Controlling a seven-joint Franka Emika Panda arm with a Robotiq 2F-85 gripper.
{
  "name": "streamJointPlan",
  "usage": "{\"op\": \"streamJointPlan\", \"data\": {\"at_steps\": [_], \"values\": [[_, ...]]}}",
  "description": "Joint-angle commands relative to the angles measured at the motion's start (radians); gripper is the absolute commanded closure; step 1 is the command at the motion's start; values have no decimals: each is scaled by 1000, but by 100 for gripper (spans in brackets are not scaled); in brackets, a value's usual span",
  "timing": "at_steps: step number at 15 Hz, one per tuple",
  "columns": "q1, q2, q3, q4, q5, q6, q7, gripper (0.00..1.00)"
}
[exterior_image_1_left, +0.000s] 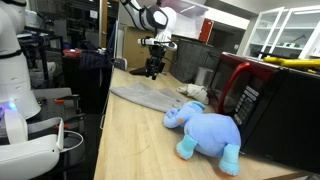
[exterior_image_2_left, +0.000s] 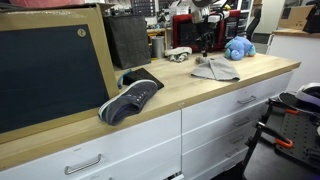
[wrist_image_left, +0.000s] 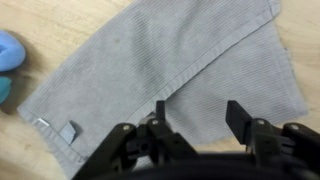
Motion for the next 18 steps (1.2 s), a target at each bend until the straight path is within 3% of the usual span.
{"op": "streamJointPlan", "data": {"at_steps": [1,6,13,18], "values": [[1,-88,10,-137,52,55,-55,66],[-17,-70,9,-228,121,222,-168,100],[-38,-25,61,-289,350,437,-351,100],[-6,3,142,-311,430,576,-373,100]]}}
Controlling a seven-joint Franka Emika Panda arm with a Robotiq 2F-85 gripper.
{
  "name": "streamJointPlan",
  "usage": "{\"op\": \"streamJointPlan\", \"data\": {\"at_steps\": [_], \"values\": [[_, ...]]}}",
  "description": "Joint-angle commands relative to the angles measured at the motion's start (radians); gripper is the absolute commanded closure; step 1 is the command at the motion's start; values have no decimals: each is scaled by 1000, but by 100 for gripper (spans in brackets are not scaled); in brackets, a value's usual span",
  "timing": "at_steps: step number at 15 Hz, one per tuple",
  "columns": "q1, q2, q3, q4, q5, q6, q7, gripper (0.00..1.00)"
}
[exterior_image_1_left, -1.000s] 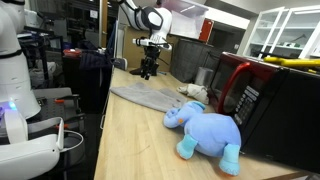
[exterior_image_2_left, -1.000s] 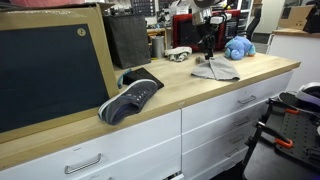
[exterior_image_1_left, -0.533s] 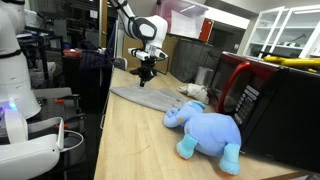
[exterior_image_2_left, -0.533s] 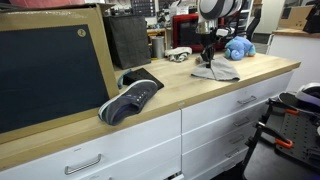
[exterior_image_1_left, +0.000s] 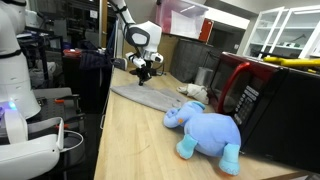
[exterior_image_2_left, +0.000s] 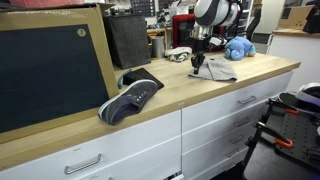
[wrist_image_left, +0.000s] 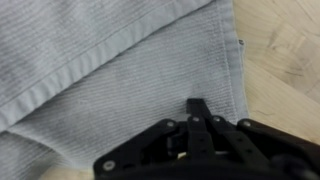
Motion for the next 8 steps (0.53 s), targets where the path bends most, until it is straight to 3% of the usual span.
{"op": "streamJointPlan", "data": {"at_steps": [1,8], "values": [[26,11,53,-34,39,113,-21,100],[82,13,153,-53,31,223,-4,100]]}}
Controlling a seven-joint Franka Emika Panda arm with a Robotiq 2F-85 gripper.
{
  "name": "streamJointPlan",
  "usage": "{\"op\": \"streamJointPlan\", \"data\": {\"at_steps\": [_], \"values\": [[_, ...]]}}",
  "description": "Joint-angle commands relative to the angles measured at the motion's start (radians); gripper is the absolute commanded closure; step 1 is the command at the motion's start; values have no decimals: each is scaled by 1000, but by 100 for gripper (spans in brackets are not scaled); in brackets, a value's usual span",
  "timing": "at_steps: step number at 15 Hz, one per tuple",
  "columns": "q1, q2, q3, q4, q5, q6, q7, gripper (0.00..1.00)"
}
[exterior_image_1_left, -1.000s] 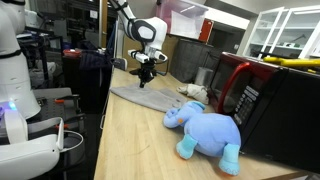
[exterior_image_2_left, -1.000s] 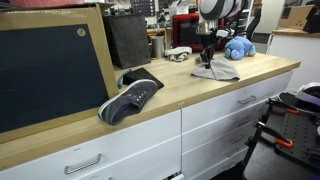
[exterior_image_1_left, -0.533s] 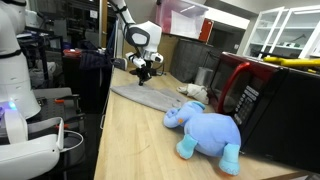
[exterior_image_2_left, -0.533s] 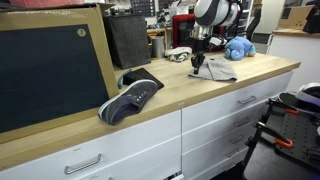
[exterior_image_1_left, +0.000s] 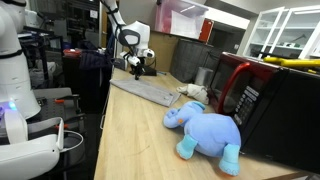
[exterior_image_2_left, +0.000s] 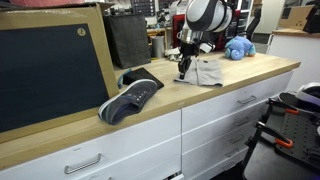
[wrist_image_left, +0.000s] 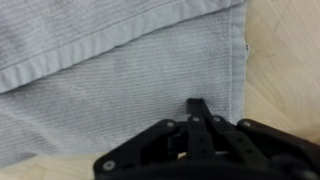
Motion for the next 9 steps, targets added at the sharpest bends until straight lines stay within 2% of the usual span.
{"op": "streamJointPlan", "data": {"at_steps": [1,4,9], "values": [[19,-5,44,-17,24,42,-8,100],[-2,-41,78,-8,61,15,-56,100],[-49,-107,67,-21,106,-75,-195,100]]}}
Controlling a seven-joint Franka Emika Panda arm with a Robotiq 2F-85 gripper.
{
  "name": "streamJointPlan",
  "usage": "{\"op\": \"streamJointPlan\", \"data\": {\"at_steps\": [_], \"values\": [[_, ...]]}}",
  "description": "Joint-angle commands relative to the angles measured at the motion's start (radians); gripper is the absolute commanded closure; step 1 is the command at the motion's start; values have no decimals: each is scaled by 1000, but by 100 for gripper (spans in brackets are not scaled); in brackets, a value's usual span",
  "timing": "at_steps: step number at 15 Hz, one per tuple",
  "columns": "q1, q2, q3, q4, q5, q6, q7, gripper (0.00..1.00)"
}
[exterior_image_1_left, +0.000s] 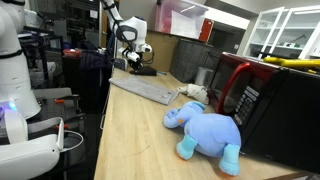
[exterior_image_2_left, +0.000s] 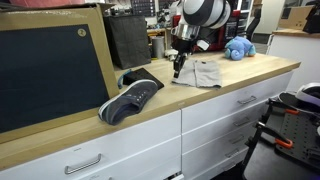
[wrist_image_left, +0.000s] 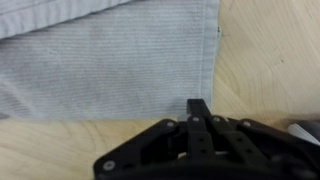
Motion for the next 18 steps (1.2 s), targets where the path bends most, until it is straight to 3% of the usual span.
{"op": "streamJointPlan", "data": {"at_steps": [1,4,8,14,18], "values": [[-64,-93,-20,-41,68,-112,-135,100],[-81,-153,-93,-74,78,-232,-181,100],[-73,-157,-190,-50,70,-214,-146,100],[-47,-87,-234,-6,-6,-105,101,100],[-36,-121,-251,-33,-129,-202,261,100]]}}
